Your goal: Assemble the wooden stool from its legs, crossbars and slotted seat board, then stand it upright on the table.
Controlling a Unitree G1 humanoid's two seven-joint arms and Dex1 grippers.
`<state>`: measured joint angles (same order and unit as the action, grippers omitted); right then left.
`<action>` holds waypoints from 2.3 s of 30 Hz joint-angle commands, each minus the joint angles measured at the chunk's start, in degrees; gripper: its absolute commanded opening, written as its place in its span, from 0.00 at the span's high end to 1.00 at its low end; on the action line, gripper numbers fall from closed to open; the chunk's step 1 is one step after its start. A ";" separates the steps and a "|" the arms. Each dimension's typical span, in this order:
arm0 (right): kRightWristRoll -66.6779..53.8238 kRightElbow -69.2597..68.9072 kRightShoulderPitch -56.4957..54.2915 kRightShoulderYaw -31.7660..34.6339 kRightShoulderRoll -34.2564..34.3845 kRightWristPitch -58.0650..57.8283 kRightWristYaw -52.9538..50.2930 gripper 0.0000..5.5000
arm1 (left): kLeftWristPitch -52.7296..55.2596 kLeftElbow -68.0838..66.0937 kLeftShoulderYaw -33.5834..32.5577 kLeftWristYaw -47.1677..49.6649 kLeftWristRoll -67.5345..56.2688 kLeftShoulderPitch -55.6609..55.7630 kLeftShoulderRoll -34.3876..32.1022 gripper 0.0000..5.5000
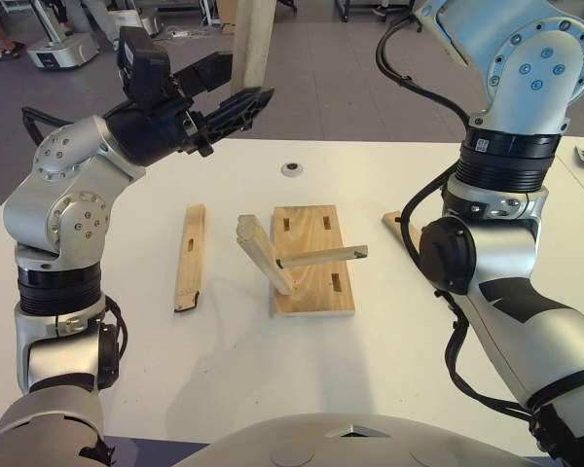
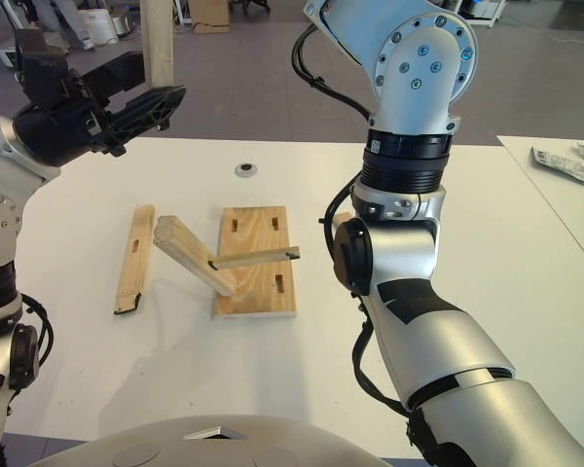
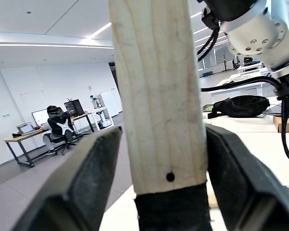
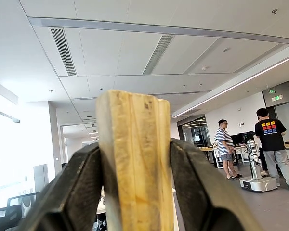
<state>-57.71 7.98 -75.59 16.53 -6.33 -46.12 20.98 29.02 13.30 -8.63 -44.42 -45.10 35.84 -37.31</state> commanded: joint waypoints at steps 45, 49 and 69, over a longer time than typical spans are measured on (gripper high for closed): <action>-10.47 7.66 1.86 1.69 -10.01 -14.44 18.10 0.54 | 24.13 -0.13 -1.96 -13.88 -16.50 -1.49 -6.47 0.62; -9.49 7.79 2.58 1.57 -9.86 -14.36 17.27 0.62 | 22.73 0.63 -1.97 -15.55 -15.63 -1.62 -6.65 0.62; 12.29 -2.49 37.73 1.55 -30.65 4.16 27.10 0.62 | -7.81 1.22 -17.17 9.48 9.77 -34.43 9.77 0.43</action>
<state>-44.84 10.08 -41.08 18.30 -35.77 -41.95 45.71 24.75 10.06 -27.16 -38.82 -37.68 5.48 -32.59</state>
